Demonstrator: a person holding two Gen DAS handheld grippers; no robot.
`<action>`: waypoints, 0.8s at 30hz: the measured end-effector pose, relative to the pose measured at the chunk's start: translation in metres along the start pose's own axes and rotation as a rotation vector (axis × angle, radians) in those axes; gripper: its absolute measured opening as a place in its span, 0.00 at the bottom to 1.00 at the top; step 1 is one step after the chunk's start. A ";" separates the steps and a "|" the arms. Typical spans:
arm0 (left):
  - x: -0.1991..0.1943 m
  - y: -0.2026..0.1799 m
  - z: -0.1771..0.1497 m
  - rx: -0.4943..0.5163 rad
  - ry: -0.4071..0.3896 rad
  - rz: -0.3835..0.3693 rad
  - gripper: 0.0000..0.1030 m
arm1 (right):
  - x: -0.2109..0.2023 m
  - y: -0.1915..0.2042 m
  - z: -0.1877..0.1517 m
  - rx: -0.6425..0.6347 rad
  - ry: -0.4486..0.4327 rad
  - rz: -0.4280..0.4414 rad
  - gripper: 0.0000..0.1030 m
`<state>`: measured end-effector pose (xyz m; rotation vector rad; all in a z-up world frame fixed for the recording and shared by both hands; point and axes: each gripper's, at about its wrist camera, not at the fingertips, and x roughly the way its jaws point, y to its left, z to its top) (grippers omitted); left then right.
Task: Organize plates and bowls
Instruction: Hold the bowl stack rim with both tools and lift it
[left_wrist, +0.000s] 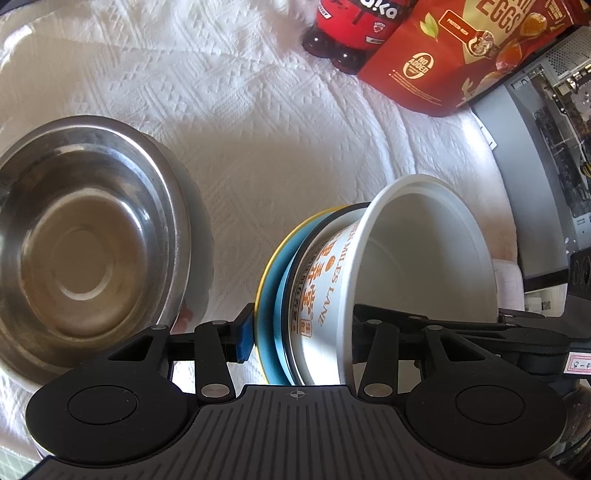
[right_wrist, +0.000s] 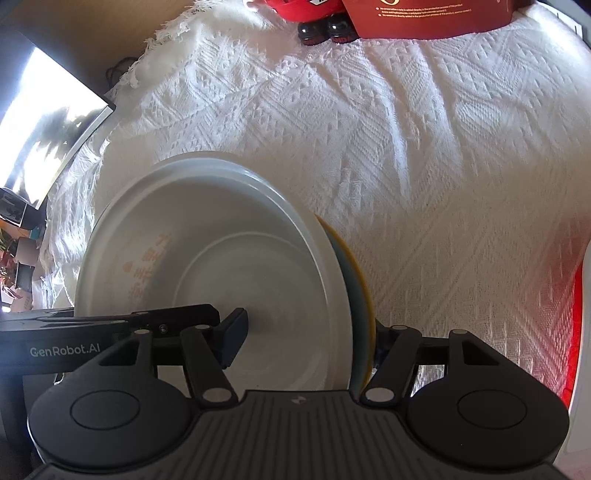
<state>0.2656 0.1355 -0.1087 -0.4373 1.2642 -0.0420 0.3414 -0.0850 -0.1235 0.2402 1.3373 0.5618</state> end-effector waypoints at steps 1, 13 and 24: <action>-0.001 -0.001 0.000 0.006 -0.002 0.004 0.47 | 0.000 0.000 0.000 0.000 0.000 0.001 0.64; -0.001 -0.005 0.003 0.019 0.012 0.007 0.53 | 0.002 -0.002 0.000 -0.017 0.012 0.020 0.66; 0.006 -0.002 0.006 0.000 0.027 0.000 0.53 | 0.006 -0.012 0.001 0.001 0.026 0.043 0.66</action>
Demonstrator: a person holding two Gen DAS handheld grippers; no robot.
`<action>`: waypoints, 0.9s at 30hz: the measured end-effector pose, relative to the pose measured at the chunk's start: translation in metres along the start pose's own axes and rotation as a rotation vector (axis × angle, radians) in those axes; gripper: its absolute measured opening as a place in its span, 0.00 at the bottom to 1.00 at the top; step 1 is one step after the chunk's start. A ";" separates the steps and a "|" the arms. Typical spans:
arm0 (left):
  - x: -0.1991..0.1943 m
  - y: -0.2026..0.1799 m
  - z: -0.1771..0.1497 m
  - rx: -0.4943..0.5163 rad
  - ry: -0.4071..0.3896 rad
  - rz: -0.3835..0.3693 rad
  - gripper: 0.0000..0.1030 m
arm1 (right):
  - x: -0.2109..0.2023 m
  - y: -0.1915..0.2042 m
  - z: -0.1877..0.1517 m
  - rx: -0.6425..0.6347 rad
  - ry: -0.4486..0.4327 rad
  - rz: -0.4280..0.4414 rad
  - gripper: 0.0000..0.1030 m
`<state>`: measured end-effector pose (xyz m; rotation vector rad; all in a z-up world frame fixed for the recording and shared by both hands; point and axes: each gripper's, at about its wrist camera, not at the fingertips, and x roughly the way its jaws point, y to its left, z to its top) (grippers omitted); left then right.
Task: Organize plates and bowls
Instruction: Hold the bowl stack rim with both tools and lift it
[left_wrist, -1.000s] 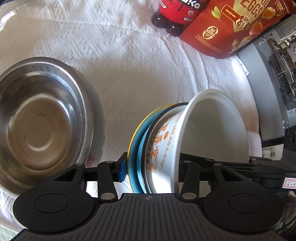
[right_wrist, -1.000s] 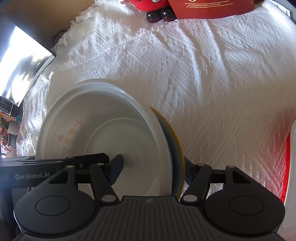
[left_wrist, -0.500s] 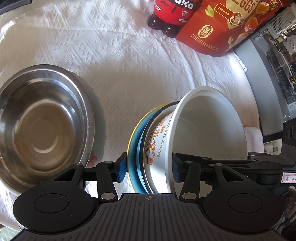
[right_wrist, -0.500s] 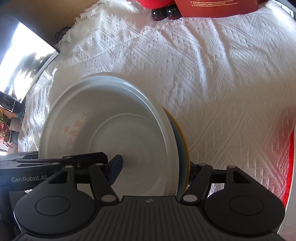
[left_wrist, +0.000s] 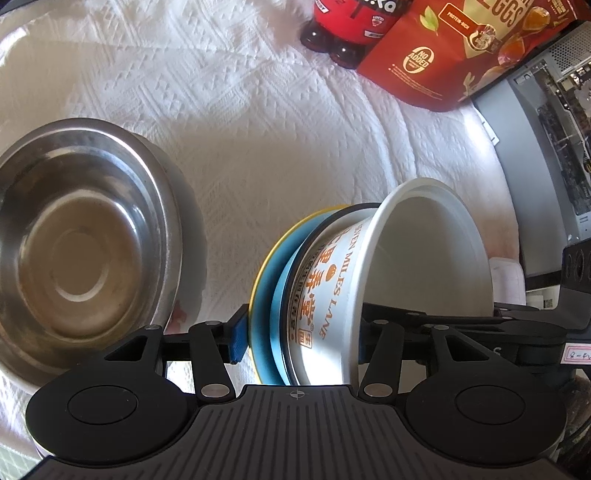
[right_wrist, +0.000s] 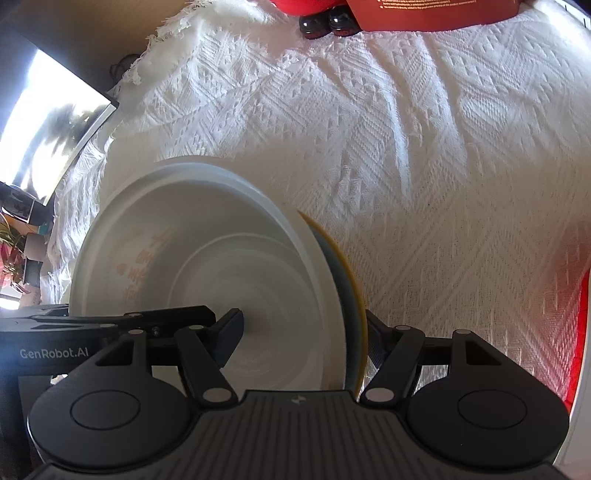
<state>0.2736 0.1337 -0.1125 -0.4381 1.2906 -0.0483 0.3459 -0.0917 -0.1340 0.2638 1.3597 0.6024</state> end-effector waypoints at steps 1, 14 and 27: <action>0.001 0.001 0.000 -0.004 0.001 -0.006 0.53 | 0.000 -0.001 0.000 0.003 0.001 0.005 0.66; 0.001 0.005 -0.003 -0.038 -0.007 -0.027 0.54 | -0.001 0.002 0.003 -0.021 0.015 0.033 0.59; -0.001 0.008 -0.005 -0.067 0.015 -0.034 0.54 | -0.001 0.006 0.003 -0.015 0.044 0.009 0.58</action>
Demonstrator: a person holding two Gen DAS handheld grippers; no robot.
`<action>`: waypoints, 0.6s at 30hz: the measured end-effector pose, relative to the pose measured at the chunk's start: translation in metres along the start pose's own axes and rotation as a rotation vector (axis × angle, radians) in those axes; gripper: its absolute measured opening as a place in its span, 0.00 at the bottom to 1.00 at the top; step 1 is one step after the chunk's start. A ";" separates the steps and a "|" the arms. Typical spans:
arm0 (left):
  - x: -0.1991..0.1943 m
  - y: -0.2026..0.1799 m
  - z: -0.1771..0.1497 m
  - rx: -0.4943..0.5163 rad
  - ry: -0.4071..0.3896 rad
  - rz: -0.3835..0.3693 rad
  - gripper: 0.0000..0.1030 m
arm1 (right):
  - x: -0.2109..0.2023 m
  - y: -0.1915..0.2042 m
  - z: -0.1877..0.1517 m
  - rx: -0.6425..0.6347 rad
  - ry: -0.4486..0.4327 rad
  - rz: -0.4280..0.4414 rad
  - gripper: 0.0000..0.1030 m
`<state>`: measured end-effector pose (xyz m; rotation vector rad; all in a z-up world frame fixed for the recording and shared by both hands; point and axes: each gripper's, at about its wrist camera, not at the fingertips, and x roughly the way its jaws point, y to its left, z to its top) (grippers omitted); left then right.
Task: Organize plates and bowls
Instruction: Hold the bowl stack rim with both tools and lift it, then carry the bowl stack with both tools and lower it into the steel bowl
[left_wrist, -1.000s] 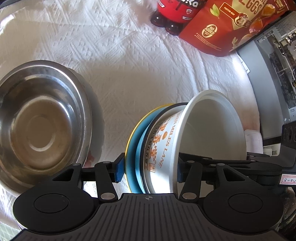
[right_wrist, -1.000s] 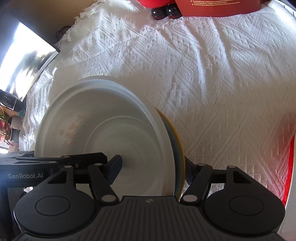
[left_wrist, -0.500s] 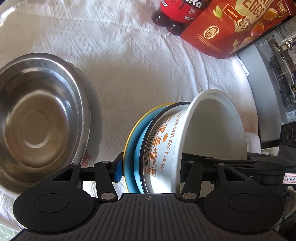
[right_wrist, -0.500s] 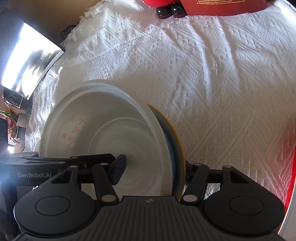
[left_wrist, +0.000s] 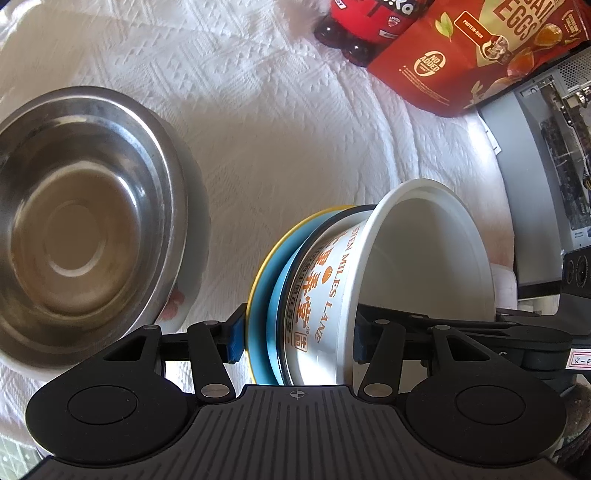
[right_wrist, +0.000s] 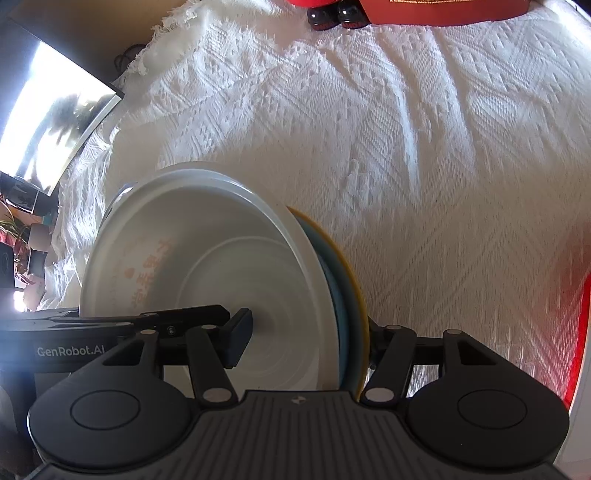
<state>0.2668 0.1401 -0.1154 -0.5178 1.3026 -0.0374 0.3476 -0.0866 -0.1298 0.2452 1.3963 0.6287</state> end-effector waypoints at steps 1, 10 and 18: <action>0.000 0.000 -0.001 0.000 0.001 0.000 0.54 | 0.000 0.000 -0.001 0.001 0.003 0.000 0.58; -0.011 0.003 -0.003 -0.003 0.007 -0.027 0.54 | -0.002 0.007 -0.005 0.014 0.021 -0.009 0.58; -0.070 0.010 0.015 0.018 -0.090 -0.070 0.55 | -0.035 0.049 0.012 -0.048 -0.036 -0.037 0.58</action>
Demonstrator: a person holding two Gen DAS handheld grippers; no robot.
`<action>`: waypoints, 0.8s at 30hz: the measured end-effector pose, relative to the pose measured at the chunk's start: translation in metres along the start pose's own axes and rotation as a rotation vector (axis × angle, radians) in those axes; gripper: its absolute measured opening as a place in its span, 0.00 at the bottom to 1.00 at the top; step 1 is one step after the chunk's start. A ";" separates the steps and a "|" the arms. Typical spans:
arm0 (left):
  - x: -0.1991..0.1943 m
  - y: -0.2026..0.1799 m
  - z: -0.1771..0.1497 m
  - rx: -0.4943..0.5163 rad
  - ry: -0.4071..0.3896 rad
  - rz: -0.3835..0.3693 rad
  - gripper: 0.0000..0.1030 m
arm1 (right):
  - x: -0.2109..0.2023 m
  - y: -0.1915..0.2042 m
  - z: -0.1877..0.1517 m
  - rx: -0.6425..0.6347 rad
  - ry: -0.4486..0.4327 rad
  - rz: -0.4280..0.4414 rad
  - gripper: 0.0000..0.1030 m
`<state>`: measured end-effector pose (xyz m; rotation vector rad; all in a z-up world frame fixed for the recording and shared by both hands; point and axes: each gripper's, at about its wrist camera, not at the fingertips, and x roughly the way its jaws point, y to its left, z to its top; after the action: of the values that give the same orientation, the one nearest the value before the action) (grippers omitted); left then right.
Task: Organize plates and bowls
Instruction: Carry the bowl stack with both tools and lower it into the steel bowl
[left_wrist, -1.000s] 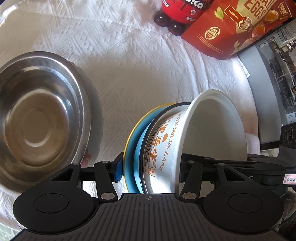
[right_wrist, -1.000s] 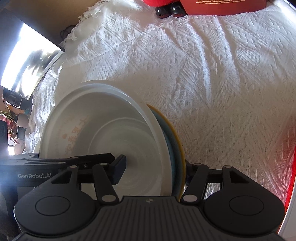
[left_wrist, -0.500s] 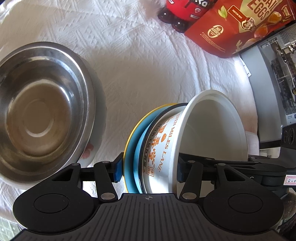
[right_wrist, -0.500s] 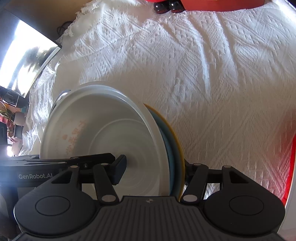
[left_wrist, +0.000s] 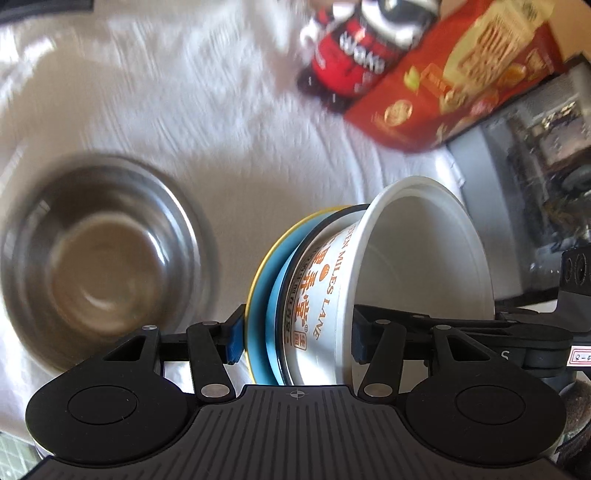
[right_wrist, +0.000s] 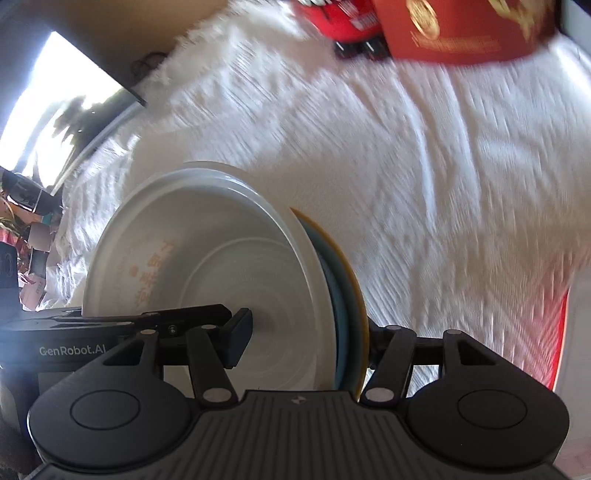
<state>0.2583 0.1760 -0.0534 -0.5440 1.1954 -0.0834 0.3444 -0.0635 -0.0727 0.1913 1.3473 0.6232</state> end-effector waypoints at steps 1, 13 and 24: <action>-0.009 0.004 0.004 -0.004 -0.014 0.001 0.55 | -0.004 0.009 0.005 -0.014 -0.009 0.001 0.58; -0.066 0.110 0.020 -0.131 -0.088 0.099 0.56 | 0.043 0.131 0.052 -0.169 0.031 0.099 0.58; -0.027 0.157 0.020 -0.167 -0.011 0.103 0.52 | 0.121 0.148 0.044 -0.151 0.133 0.039 0.59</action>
<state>0.2320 0.3288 -0.0947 -0.6268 1.2245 0.1084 0.3511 0.1311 -0.0946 0.0544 1.4204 0.7787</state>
